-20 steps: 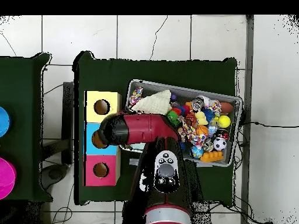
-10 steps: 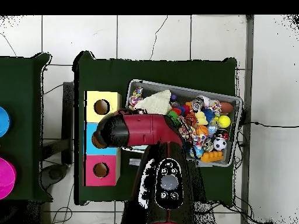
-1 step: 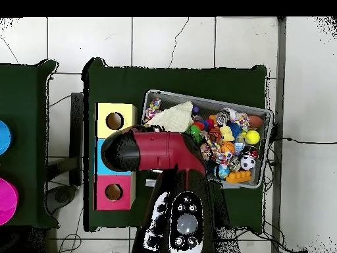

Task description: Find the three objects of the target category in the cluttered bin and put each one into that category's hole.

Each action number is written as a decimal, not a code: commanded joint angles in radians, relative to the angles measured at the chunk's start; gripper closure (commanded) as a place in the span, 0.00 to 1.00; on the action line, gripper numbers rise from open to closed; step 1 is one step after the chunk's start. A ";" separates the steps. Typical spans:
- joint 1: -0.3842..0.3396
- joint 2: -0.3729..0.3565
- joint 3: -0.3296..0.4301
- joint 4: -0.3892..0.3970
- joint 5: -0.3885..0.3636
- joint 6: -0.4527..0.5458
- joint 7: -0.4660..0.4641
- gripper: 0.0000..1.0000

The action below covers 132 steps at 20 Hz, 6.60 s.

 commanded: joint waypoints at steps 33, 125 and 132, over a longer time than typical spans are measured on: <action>0.218 -0.109 -0.131 0.458 0.262 -0.014 0.362 1.00; 0.405 0.017 -0.138 0.262 0.403 0.017 0.512 0.00; 0.418 0.029 -0.146 0.253 0.406 0.017 0.522 0.00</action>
